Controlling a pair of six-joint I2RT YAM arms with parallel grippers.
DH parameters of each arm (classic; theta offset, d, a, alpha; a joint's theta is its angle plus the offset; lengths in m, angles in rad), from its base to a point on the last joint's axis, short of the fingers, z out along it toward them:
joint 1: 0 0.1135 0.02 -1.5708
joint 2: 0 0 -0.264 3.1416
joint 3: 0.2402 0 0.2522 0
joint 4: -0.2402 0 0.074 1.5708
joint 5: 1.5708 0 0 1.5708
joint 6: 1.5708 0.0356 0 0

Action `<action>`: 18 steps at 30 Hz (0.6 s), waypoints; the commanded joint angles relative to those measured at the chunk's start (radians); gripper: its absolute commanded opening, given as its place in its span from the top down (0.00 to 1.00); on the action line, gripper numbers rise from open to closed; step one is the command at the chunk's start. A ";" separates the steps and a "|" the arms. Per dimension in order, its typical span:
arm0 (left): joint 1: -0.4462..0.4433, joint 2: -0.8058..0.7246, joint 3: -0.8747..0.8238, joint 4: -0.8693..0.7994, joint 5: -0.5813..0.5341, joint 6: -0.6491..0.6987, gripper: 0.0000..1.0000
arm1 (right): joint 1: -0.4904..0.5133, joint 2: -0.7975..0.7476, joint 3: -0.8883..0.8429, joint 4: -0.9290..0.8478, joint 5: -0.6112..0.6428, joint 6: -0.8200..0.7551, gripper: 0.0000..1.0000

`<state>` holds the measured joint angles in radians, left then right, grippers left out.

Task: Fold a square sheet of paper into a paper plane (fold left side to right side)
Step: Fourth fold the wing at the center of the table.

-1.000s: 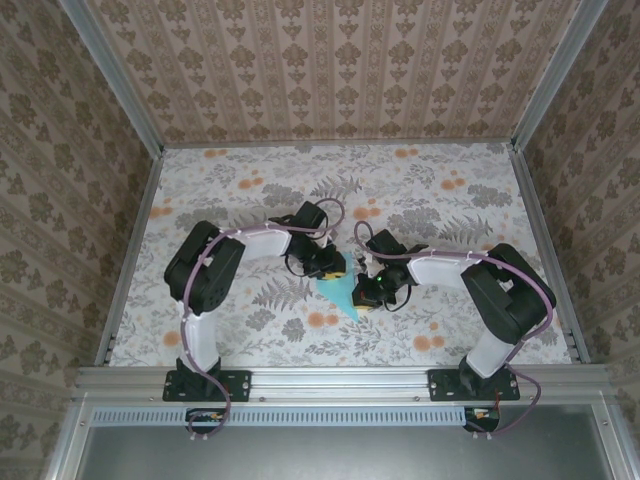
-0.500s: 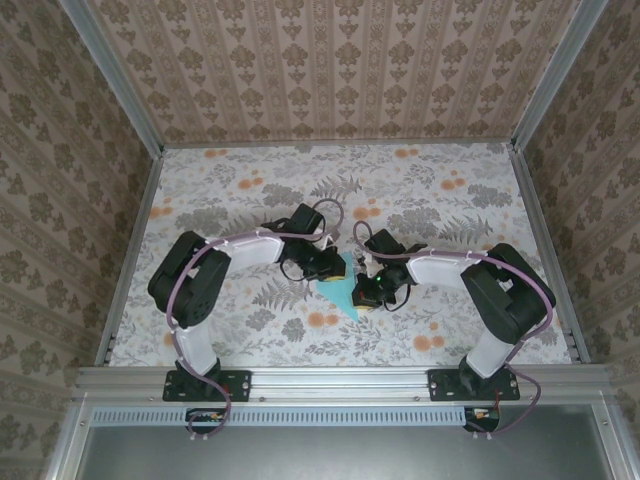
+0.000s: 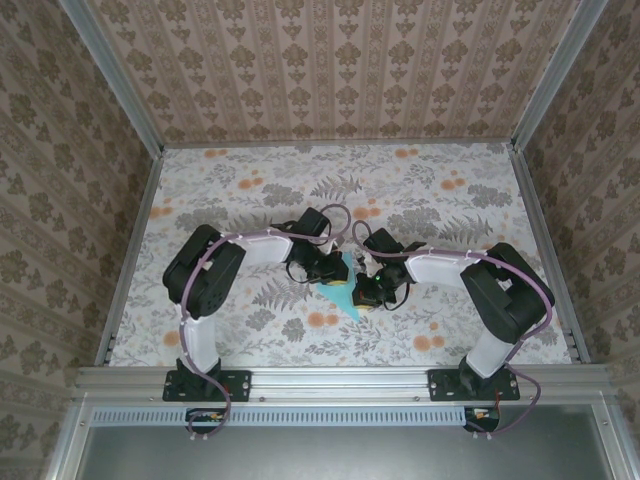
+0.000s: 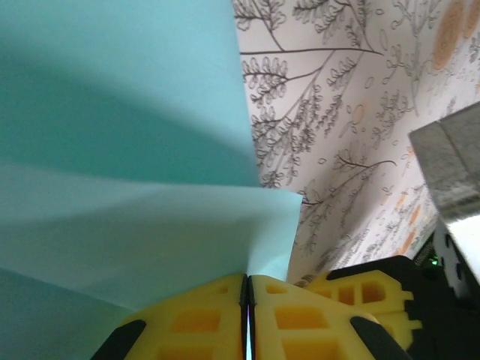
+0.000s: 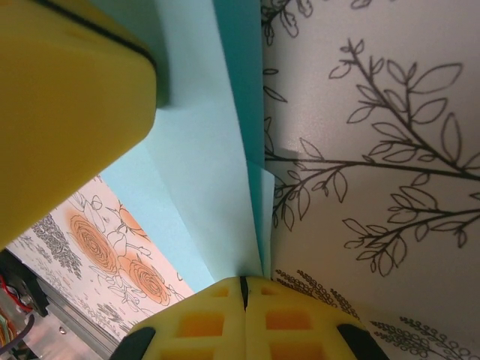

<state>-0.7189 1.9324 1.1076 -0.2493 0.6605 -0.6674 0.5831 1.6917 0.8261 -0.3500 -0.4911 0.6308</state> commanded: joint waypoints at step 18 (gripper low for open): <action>0.048 0.042 0.021 -0.031 -0.139 0.098 0.90 | -0.005 0.070 -0.019 -0.155 0.171 -0.028 1.00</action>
<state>-0.6975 1.9499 1.1294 -0.2790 0.5961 -0.6056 0.5831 1.7020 0.8436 -0.3794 -0.4847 0.6170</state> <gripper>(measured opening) 0.102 0.046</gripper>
